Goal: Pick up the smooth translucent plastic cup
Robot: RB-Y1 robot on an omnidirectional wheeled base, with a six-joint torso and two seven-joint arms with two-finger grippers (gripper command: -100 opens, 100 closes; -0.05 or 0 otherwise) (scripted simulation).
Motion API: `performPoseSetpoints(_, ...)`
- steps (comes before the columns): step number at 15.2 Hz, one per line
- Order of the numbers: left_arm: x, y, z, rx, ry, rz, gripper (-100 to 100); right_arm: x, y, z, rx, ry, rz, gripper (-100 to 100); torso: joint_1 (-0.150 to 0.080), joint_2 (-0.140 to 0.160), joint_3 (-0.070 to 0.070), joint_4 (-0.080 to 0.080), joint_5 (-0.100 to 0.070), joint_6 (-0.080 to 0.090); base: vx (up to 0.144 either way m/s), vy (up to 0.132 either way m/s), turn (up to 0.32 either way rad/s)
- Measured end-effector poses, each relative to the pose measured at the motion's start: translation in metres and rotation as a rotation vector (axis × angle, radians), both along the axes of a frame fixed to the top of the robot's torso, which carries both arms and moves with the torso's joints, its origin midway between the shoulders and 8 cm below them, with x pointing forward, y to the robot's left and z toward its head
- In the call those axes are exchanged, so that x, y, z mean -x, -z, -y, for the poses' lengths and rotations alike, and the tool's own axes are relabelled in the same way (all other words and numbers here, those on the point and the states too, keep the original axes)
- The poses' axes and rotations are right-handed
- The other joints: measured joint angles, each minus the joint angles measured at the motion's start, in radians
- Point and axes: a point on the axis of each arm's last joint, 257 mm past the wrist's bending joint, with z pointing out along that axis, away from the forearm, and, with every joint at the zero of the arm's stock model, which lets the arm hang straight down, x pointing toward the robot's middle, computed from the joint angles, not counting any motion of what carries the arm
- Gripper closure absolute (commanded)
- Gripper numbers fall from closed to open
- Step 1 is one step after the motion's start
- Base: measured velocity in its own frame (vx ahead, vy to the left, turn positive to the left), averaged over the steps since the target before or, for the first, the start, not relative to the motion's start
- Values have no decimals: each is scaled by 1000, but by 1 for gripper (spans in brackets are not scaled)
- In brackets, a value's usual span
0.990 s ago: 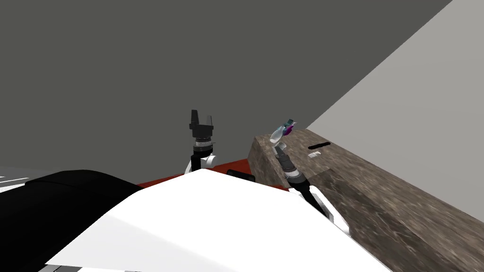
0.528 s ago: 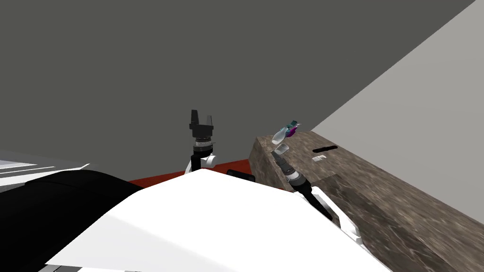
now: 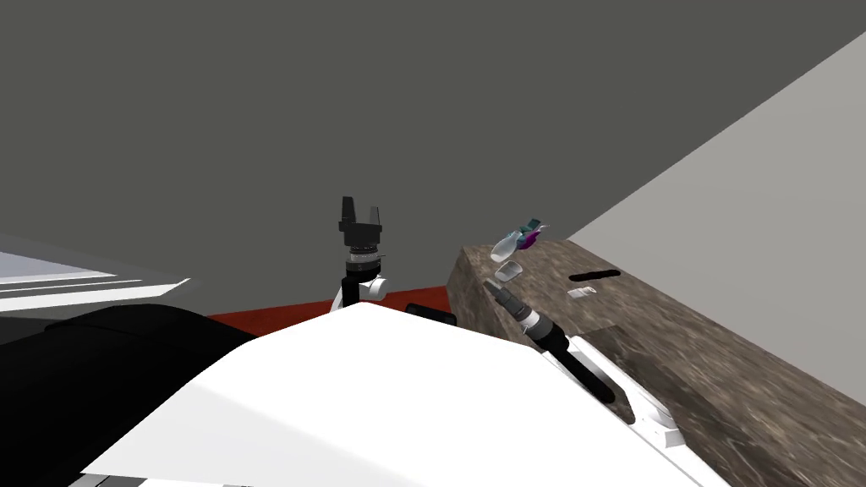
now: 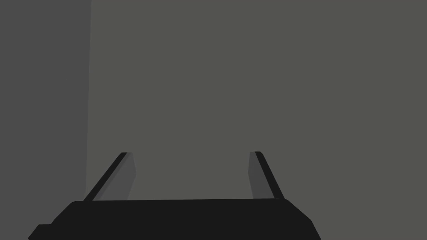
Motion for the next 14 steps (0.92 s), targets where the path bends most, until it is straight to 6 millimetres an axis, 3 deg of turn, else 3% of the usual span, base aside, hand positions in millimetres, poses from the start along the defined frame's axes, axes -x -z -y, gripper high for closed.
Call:
performPoseSetpoints(7,0,0,0,0,0,0,0,12,40,29,183,-67,-79,-100,0,0,0,0,0,0,3,-17,116)
performPoseSetpoints(14,0,0,0,0,0,0,0,28,72,72,365,-130,-155,-100,1,0,0,0,0,0,1,-15,94)
